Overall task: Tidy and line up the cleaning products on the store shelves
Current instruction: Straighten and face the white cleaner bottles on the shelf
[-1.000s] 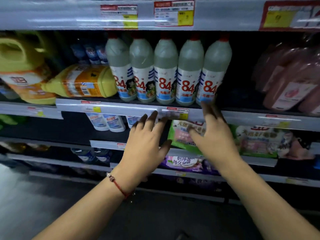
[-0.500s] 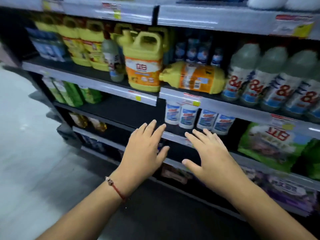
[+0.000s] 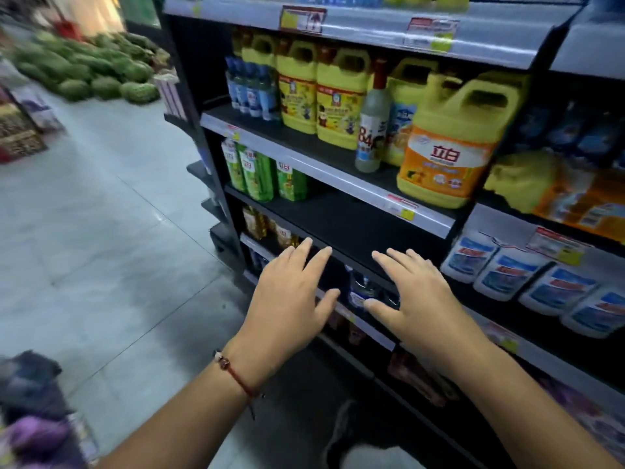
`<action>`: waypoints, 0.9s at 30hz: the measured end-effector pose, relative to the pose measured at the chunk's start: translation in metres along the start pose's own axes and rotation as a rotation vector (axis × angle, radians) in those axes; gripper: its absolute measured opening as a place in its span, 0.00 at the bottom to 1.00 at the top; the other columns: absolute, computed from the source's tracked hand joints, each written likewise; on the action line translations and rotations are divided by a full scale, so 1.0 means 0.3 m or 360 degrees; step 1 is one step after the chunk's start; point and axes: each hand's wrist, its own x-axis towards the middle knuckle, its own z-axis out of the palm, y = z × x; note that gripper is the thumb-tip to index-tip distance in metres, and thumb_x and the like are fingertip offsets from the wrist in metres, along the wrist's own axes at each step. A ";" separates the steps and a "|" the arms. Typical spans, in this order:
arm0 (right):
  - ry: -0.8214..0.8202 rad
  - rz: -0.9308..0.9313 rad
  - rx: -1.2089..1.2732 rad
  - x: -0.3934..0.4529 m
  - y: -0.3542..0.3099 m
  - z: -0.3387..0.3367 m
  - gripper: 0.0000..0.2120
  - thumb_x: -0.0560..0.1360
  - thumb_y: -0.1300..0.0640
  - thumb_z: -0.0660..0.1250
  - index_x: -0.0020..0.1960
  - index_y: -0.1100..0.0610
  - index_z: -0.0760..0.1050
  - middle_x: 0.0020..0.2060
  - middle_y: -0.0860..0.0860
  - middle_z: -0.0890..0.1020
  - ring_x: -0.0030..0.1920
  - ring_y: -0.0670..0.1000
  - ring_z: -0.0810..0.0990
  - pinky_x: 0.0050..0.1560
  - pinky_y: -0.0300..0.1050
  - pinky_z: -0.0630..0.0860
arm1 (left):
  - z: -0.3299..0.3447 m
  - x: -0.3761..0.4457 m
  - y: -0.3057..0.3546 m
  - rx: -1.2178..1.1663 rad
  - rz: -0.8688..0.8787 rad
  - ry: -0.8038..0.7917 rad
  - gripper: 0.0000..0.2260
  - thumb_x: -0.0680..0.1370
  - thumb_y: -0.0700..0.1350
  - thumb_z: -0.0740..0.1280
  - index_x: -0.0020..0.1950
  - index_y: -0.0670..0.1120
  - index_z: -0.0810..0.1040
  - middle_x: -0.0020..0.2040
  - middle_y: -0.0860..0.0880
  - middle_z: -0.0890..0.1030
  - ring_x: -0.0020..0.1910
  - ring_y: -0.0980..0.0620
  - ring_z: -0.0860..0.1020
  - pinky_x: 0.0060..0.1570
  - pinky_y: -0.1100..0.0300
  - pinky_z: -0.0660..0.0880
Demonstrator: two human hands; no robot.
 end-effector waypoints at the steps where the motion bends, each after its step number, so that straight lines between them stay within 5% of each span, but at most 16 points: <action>1: -0.0001 -0.0005 0.0014 0.036 -0.009 0.005 0.36 0.79 0.39 0.63 0.81 0.44 0.50 0.80 0.44 0.54 0.81 0.50 0.46 0.80 0.50 0.43 | 0.005 0.021 -0.023 -0.0004 -0.0004 -0.0002 0.29 0.78 0.58 0.67 0.76 0.49 0.68 0.75 0.43 0.70 0.72 0.43 0.70 0.70 0.48 0.69; 8: 0.0000 0.0088 0.0076 0.305 0.012 0.014 0.36 0.79 0.40 0.63 0.81 0.42 0.49 0.81 0.43 0.53 0.81 0.48 0.47 0.80 0.48 0.44 | 0.078 0.336 -0.121 -0.0074 0.0079 0.0006 0.29 0.78 0.58 0.66 0.77 0.50 0.67 0.76 0.44 0.69 0.73 0.44 0.69 0.70 0.49 0.69; 13: 0.0000 0.0351 0.0303 0.493 0.070 0.025 0.35 0.79 0.39 0.63 0.80 0.40 0.51 0.79 0.44 0.60 0.77 0.48 0.62 0.73 0.44 0.63 | 0.130 0.642 -0.144 -0.0198 0.0164 -0.0120 0.29 0.80 0.58 0.65 0.78 0.49 0.65 0.74 0.47 0.70 0.72 0.47 0.69 0.68 0.53 0.69; 17: -0.0055 0.0364 0.0402 0.637 0.110 0.080 0.33 0.80 0.40 0.61 0.81 0.41 0.51 0.80 0.41 0.54 0.79 0.44 0.53 0.77 0.40 0.52 | 0.187 0.876 -0.166 -0.0526 0.0081 -0.0229 0.29 0.79 0.54 0.68 0.78 0.53 0.63 0.75 0.49 0.69 0.71 0.50 0.69 0.66 0.58 0.68; 22: -0.0031 0.0395 0.0394 0.730 0.121 0.128 0.33 0.78 0.40 0.64 0.79 0.43 0.57 0.79 0.42 0.56 0.80 0.44 0.52 0.75 0.33 0.45 | 0.303 1.068 -0.186 -0.1321 -0.0070 -0.0096 0.25 0.75 0.42 0.75 0.71 0.48 0.73 0.57 0.67 0.74 0.51 0.83 0.69 0.51 0.81 0.66; 24: -0.0036 0.0442 0.0415 0.756 0.119 0.125 0.33 0.79 0.40 0.64 0.79 0.42 0.55 0.79 0.41 0.54 0.80 0.43 0.50 0.72 0.31 0.42 | 0.329 1.139 -0.186 -0.1545 -0.0076 -0.0180 0.23 0.75 0.43 0.76 0.67 0.54 0.73 0.55 0.68 0.78 0.53 0.75 0.76 0.53 0.72 0.74; 27: -0.0053 0.0588 0.0472 0.784 0.114 0.112 0.33 0.80 0.45 0.65 0.80 0.42 0.53 0.80 0.42 0.52 0.80 0.44 0.49 0.75 0.35 0.46 | 0.372 1.216 -0.178 -0.1648 -0.0012 -0.0281 0.24 0.74 0.49 0.76 0.67 0.52 0.73 0.60 0.55 0.82 0.58 0.59 0.80 0.58 0.52 0.80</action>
